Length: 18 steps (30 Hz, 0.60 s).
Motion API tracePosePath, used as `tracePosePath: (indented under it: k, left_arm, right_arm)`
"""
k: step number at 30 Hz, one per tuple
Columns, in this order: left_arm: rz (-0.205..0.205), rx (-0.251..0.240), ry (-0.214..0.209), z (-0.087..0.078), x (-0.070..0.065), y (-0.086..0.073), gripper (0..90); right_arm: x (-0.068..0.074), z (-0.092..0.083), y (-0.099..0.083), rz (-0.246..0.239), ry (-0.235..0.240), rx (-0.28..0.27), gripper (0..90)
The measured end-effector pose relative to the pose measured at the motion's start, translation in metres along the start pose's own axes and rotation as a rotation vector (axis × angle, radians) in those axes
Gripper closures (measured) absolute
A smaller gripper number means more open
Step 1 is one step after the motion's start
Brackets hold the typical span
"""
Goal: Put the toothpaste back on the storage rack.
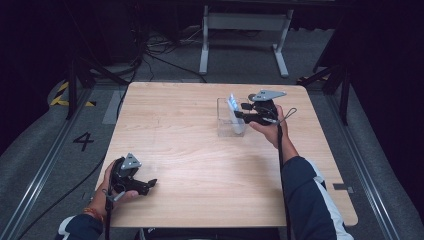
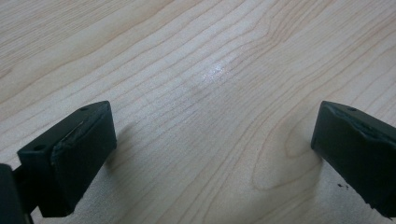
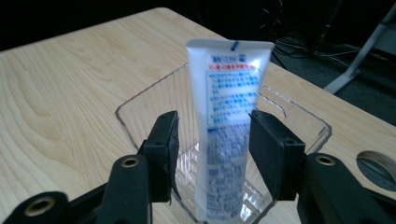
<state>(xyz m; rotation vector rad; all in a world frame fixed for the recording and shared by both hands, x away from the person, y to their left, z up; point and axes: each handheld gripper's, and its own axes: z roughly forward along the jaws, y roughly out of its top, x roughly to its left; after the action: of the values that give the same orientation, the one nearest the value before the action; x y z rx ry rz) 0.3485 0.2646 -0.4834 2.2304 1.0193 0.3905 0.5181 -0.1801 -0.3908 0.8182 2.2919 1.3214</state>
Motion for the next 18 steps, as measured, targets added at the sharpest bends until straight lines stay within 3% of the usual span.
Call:
tracePosePath:
  k: [7,18]
  left_arm:
    - [0.0,0.0,0.0,0.0,0.0,0.0,0.5]
    - [0.0,0.0,0.0,0.0,0.0,0.0,0.5]
  right_arm:
    - [0.004,-0.001,-0.003,-0.019,-0.013,0.041,49.0]
    - [0.01,-0.019,0.001,-0.079,-0.041,0.075,39.3]
